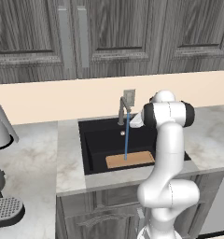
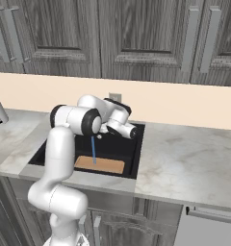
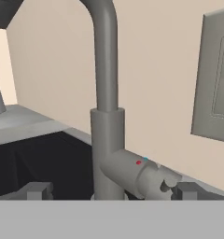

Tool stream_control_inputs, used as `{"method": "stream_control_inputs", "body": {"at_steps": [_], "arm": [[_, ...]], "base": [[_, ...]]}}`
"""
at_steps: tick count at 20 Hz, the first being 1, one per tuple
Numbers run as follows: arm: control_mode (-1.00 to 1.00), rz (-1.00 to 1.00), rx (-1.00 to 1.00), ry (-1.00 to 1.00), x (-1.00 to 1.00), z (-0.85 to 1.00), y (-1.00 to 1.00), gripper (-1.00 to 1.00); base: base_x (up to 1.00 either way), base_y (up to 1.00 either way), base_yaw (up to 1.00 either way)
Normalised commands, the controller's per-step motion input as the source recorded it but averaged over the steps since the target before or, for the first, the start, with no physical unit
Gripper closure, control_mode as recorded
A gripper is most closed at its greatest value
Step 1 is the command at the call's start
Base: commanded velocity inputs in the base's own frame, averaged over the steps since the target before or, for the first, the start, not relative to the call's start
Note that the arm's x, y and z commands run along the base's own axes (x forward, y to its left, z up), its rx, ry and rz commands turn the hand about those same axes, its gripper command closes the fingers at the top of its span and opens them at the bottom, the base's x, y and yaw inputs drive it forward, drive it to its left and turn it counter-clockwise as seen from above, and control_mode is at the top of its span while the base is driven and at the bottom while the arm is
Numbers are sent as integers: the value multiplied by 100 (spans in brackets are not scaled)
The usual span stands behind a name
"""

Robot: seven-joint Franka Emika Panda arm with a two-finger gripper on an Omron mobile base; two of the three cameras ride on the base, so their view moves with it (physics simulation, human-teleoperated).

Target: Turn on the sink faucet with hot water and rinse the cutting board for ten seconds, then turn off the faucet. Push the cutting board to reach the water if necessary.

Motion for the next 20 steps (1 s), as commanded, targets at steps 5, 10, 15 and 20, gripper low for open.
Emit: {"method": "stream_control_inputs", "body": {"at_steps": [5, 10, 15, 20], "arm": [[-100, -3, 0, 0, 0, 0, 25, -100], [-100, -5, 0, 0, 0, 0, 41, -100], [-100, -4, 0, 0, 0, 0, 59, -100], [-100, -5, -1, 0, 0, 0, 72, -100]], "base": [[0, 0, 0], [0, 0, 0], [0, 0, 0], [0, 0, 0]]}}
